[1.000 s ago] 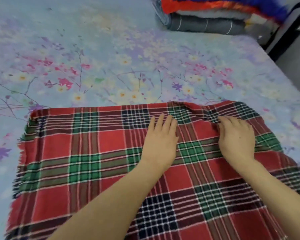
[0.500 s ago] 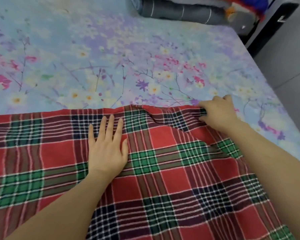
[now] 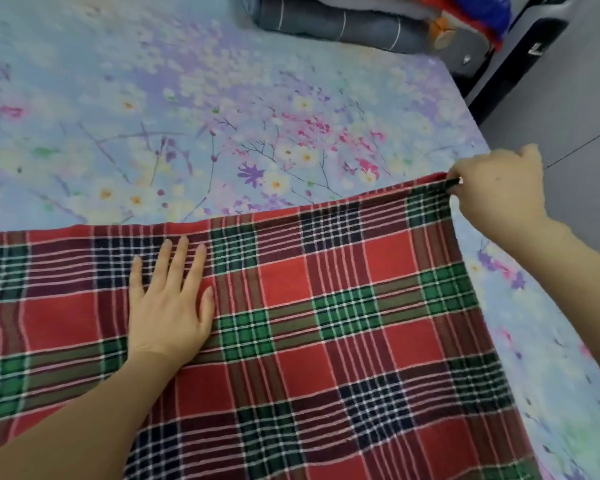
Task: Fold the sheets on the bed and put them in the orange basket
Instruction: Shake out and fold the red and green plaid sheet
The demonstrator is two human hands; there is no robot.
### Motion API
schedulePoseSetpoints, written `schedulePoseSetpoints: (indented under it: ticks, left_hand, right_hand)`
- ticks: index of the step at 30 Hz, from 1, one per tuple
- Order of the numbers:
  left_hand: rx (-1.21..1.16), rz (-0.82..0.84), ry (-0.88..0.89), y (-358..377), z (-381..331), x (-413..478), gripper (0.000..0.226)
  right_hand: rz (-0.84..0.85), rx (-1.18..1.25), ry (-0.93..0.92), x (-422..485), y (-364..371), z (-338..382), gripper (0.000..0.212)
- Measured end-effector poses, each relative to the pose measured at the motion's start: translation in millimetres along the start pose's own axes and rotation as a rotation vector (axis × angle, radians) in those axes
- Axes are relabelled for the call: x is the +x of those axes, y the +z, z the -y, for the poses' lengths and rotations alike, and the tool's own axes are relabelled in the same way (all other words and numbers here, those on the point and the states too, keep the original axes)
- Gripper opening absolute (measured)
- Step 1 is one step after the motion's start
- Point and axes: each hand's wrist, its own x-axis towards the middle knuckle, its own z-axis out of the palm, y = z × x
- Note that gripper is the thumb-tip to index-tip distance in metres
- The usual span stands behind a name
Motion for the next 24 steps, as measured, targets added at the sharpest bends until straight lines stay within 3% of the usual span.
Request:
schedulePoseSetpoints:
  ticks: [2, 6, 9, 13, 18, 24]
  left_hand:
    - [-0.002, 0.006, 0.004, -1, 0, 0, 0.063]
    - [-0.01, -0.006, 0.006, -1, 0, 1, 0.062]
    - [-0.008, -0.01, 0.006, -1, 1, 3, 0.062]
    - [0.002, -0.012, 0.005, 1, 1, 2, 0.062]
    - [0.006, -0.029, 0.007, 3, 2, 2, 0.062]
    - [0.018, -0.021, 0.005, 6, 2, 3, 0.061]
  right_hand:
    - [0.032, 0.02, 0.126, 10, 5, 10, 0.014]
    - [0.273, 0.167, 0.304, 15, 31, 46, 0.023]
    - [0.394, 0.362, 0.315, 20, 50, 57, 0.025]
    - [0.564, 0.45, 0.275, 13, 72, 58, 0.056]
    - [0.303, 0.447, 0.422, 7, 98, 72, 0.025]
    - [0.102, 0.314, 0.499, -2, 102, 99, 0.027]
